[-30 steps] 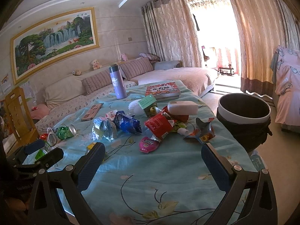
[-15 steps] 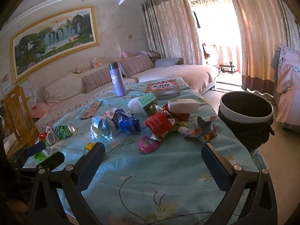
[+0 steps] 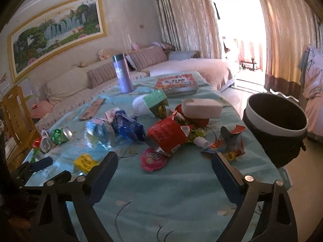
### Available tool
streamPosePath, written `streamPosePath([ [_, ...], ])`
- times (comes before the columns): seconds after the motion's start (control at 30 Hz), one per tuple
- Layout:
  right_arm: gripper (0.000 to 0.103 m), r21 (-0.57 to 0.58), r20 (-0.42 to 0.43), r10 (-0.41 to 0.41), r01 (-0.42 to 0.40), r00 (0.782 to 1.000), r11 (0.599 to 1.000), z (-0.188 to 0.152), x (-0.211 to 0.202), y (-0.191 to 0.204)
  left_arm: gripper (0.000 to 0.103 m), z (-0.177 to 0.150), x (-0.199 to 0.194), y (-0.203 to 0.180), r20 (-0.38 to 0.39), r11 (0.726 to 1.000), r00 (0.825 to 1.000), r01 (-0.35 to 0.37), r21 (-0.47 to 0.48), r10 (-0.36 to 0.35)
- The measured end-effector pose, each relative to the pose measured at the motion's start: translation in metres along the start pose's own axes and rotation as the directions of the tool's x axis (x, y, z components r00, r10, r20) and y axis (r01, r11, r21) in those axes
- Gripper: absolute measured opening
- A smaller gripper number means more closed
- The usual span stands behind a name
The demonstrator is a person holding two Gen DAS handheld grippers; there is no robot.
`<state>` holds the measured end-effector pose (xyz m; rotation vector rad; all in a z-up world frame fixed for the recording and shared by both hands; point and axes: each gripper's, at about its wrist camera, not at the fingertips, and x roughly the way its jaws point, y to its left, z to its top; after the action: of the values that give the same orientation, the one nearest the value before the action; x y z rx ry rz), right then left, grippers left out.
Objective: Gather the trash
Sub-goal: 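Grasp the yellow wrapper with the left tool while the right tool grasps the red snack bag, then carry both wrappers over the black bin and open both tools to drop them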
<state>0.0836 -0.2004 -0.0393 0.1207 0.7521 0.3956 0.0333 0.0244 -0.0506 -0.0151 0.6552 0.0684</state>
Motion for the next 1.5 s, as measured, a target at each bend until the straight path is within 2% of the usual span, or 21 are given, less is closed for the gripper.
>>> streamPosePath([
  [0.23,0.078,0.003,-0.100,-0.006,0.007,0.995,1.000,0.010,0.044,-0.008,0.059,0.004,0.025,0.003,-0.067,0.999,0.997,0.026,-0.020,-0.027],
  [0.33,0.073,-0.009,-0.128,-0.022,0.021,0.992,1.000,0.014,0.061,-0.010,0.044,0.007,0.031,0.001,-0.083,0.998,0.995,0.053,-0.024,-0.055],
  [0.37,0.068,-0.009,-0.138,-0.025,0.024,0.990,1.000,0.015,0.066,-0.012,0.035,0.007,0.032,0.000,-0.088,0.998,0.994,0.061,-0.022,-0.063],
  [0.4,0.056,-0.008,-0.151,-0.026,0.025,0.988,1.000,0.016,0.071,-0.014,0.024,0.008,0.033,-0.002,-0.095,0.997,0.993,0.071,-0.019,-0.072],
  [0.47,0.040,0.005,-0.172,-0.014,0.015,0.985,1.000,0.016,0.078,-0.018,0.019,0.008,0.033,-0.008,-0.098,0.996,0.991,0.085,-0.011,-0.086],
  [0.5,0.029,0.018,-0.177,0.001,0.002,0.984,1.000,0.015,0.079,-0.022,0.013,0.009,0.032,-0.011,-0.092,0.996,0.992,0.088,-0.006,-0.088],
  [0.57,0.026,0.039,-0.168,0.024,-0.018,0.985,0.999,0.015,0.077,-0.027,0.006,0.012,0.028,-0.016,-0.084,0.995,0.991,0.103,0.004,-0.102],
  [0.67,0.013,0.051,-0.140,0.035,-0.028,0.990,0.998,0.015,0.063,-0.031,0.003,0.019,0.022,-0.027,-0.073,0.991,0.989,0.133,0.016,-0.131],
  [0.7,0.012,0.057,-0.136,0.039,-0.032,0.990,0.998,0.016,0.059,-0.033,0.003,0.022,0.021,-0.029,-0.069,0.990,0.988,0.140,0.019,-0.138],
  [1.03,0.012,0.120,-0.065,0.040,-0.032,0.997,0.992,0.026,0.011,-0.067,0.003,0.053,0.026,-0.074,-0.064,0.969,0.970,0.239,0.058,-0.235],
  [1.5,0.012,0.245,-0.043,-0.105,0.113,0.994,0.963,0.033,-0.019,-0.165,0.003,0.101,0.045,-0.176,-0.067,0.919,0.935,0.356,0.168,-0.349],
])
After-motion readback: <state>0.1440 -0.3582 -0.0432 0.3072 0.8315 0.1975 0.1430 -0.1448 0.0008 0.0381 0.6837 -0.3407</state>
